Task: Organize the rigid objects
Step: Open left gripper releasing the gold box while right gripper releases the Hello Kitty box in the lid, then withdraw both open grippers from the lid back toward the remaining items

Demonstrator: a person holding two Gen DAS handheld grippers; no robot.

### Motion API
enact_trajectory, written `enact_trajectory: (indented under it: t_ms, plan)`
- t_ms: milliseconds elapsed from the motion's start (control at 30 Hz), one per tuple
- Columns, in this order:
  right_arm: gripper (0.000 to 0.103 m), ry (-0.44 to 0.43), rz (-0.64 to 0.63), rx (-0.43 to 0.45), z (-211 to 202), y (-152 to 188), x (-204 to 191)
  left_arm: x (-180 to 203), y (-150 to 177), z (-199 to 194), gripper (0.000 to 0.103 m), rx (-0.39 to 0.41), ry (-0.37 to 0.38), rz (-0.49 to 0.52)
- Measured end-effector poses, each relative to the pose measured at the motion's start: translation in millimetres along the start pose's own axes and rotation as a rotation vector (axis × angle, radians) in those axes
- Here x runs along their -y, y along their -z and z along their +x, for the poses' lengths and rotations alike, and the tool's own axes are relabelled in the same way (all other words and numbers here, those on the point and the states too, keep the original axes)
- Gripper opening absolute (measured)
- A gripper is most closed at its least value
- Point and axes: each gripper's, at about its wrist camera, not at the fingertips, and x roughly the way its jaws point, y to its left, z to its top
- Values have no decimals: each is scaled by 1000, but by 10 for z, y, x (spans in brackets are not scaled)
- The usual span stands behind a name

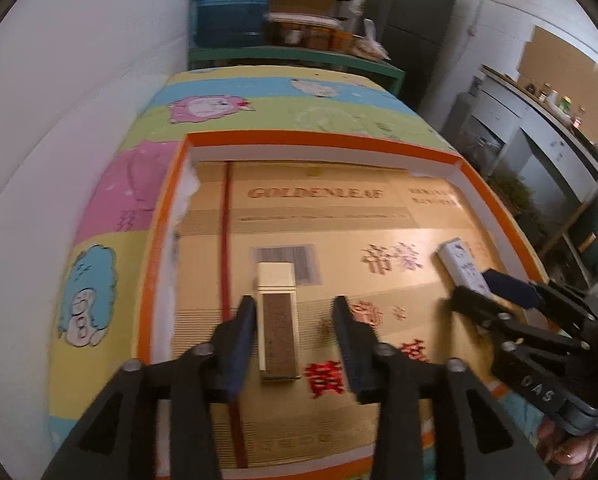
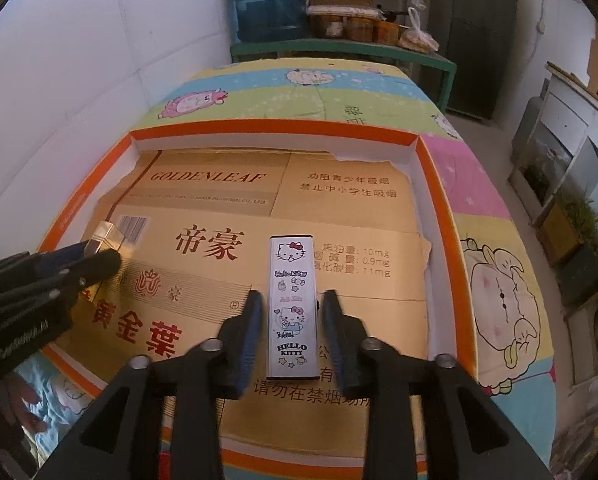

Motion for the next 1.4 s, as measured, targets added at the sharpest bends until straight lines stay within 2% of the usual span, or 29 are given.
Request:
enact_trajectory:
  t_ms: [33, 167, 333, 567, 1000, 1400]
  plan:
    - [52, 6, 0, 0, 0, 3, 1, 32, 3, 1, 53, -1, 5, 9]
    - [52, 6, 8, 6, -30, 19, 14, 107, 17, -4, 54, 10, -24, 26]
    - [52, 25, 30, 28, -118, 61, 57, 102, 49, -75, 54, 17, -21, -12]
    - [52, 37, 47, 59, -322, 100, 79, 145, 85, -397, 54, 104, -47, -7]
    - [52, 52, 45, 108, -788, 187, -14, 188, 247, -854, 46, 148, -104, -41]
    - [52, 56, 41, 144, -1187, 296, -86, 281, 436, -1201, 46, 167, -127, -56]
